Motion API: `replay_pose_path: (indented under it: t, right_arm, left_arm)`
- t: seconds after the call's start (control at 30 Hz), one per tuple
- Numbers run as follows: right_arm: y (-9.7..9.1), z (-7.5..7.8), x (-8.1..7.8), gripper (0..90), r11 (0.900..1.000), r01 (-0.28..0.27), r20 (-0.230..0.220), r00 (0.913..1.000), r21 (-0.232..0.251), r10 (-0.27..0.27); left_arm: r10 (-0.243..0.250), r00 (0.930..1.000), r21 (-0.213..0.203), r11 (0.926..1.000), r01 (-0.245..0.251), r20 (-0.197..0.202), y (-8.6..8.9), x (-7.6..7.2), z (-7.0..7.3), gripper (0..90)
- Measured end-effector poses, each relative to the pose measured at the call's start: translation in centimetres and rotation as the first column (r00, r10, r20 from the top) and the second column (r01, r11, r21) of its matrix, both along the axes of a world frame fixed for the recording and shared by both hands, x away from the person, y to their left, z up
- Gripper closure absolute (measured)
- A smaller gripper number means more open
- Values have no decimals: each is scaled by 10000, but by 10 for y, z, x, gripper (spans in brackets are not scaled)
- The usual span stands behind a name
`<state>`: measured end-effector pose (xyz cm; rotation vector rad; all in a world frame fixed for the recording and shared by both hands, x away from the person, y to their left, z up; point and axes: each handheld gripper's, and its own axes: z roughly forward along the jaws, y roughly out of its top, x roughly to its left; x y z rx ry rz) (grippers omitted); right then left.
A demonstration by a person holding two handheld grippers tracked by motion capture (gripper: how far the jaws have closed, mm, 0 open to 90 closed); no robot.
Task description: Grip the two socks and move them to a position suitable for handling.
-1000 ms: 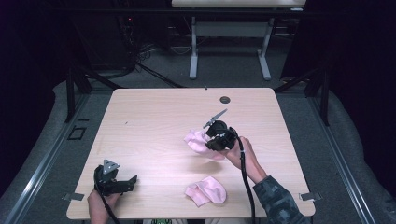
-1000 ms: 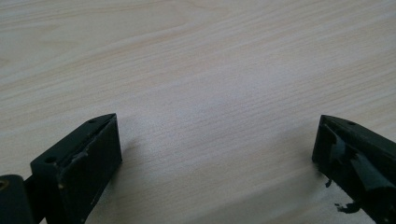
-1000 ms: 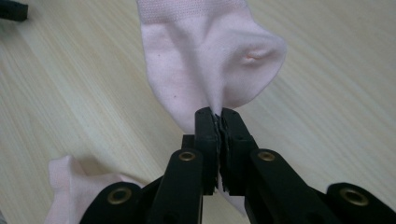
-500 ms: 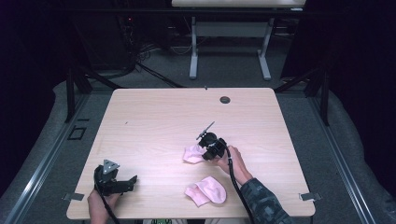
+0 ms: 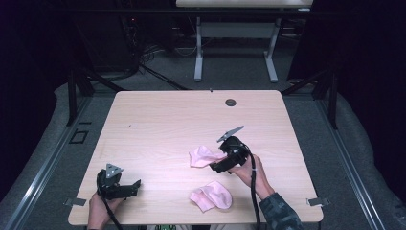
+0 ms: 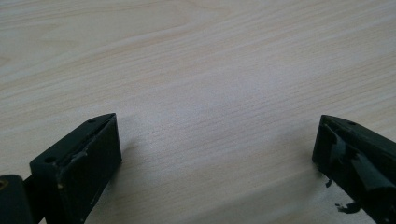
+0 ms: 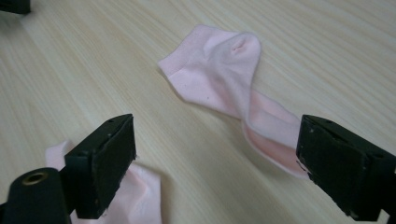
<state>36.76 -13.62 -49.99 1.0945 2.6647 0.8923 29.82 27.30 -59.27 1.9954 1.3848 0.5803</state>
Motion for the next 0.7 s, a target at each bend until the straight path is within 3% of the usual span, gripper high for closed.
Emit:
replay_pose_path:
  t: [0.13,0.27,0.37,0.53,0.7]
  right_arm:
    - [-17,8,-19,49,9988,370,359,9986,311,-381]
    - [-33,10,-34,13,9961,734,486,9959,481,-757]
    - [-47,6,-46,0,9930,1054,520,9928,531,-1081]
    - [-63,-8,-60,0,9857,1530,374,9871,703,-1559]
    - [-73,-22,-73,0,9802,1853,247,9820,701,-1874]
  left_arm:
    - [198,9997,32,9998,-197,-107,0,-1,1,7]
    - [240,9980,62,9997,-237,-590,-1,-2,6,2]
    - [158,9987,-106,9998,-163,-489,-3,-6,14,2]
    - [-568,9982,-208,9982,564,-192,-16,-11,31,1]
    - [-1262,9920,-187,9918,1263,86,-36,-14,46,0]
